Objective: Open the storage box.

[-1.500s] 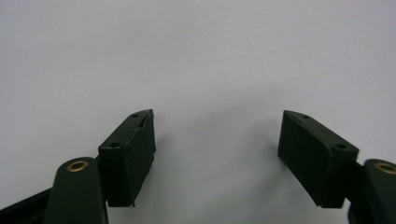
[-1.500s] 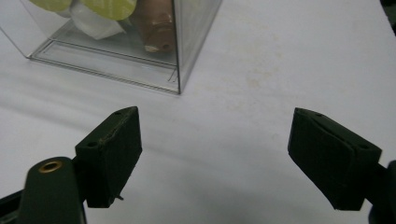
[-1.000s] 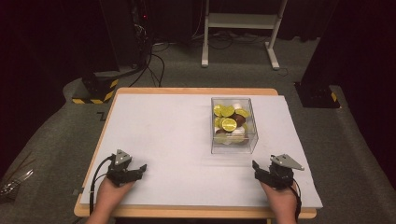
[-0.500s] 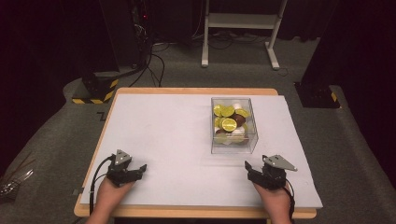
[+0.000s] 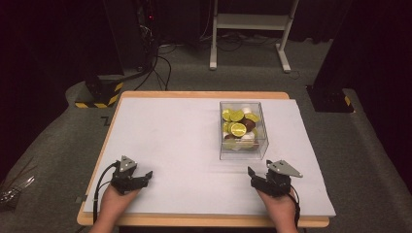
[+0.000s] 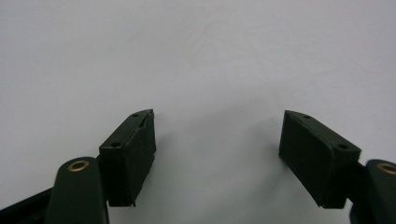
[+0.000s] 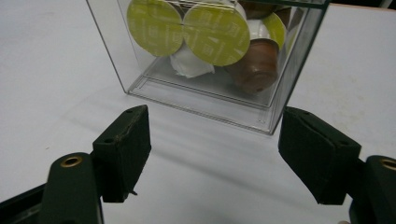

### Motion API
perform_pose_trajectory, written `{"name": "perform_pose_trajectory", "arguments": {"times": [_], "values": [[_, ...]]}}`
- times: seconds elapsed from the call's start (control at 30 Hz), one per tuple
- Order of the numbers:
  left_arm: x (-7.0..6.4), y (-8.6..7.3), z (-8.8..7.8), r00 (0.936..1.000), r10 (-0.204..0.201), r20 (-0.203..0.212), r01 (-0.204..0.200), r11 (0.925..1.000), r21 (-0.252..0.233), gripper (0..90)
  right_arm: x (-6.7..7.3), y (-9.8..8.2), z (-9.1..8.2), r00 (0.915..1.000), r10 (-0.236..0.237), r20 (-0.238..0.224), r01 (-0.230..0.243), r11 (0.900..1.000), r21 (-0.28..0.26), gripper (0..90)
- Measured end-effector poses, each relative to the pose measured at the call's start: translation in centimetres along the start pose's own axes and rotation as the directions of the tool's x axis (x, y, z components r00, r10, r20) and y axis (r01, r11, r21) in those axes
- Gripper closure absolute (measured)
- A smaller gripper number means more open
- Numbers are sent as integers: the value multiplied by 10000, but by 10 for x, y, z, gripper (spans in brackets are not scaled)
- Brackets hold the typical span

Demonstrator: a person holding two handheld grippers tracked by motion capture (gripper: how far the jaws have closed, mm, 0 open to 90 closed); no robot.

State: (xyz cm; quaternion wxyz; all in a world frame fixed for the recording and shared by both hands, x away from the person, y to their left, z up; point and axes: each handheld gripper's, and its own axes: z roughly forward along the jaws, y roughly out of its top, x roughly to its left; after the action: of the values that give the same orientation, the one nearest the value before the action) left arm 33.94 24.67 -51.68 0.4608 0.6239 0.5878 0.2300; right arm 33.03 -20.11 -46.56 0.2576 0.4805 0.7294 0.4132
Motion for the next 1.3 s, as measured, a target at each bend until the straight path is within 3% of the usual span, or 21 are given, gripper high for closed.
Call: {"name": "perform_pose_trajectory", "arguments": {"times": [0.13,0.23,0.47,0.63,0.97,1.3], "values": [[1,1,-1,9999,152,32,-152,9998,134,271,4,2,0,10000,-91,-29,91,9998,-198,251],[2,1,-1,9997,232,75,-234,9995,200,270,8,4,4,10000,-45,-73,45,10000,-54,250],[3,1,-1,9995,294,72,-296,9992,259,269,20,13,14,9996,-115,261,116,9999,-38,230],[3,1,-1,9992,394,40,-395,9988,284,269,21,15,22,9990,-49,453,49,10000,-9,224],[1,0,0,9999,110,29,-110,9999,113,269,22,20,36,9990,151,419,-147,9998,-100,224],[2,1,-1,9996,296,32,-296,9993,229,269,26,28,43,9987,256,438,-247,9995,-205,224]]}}
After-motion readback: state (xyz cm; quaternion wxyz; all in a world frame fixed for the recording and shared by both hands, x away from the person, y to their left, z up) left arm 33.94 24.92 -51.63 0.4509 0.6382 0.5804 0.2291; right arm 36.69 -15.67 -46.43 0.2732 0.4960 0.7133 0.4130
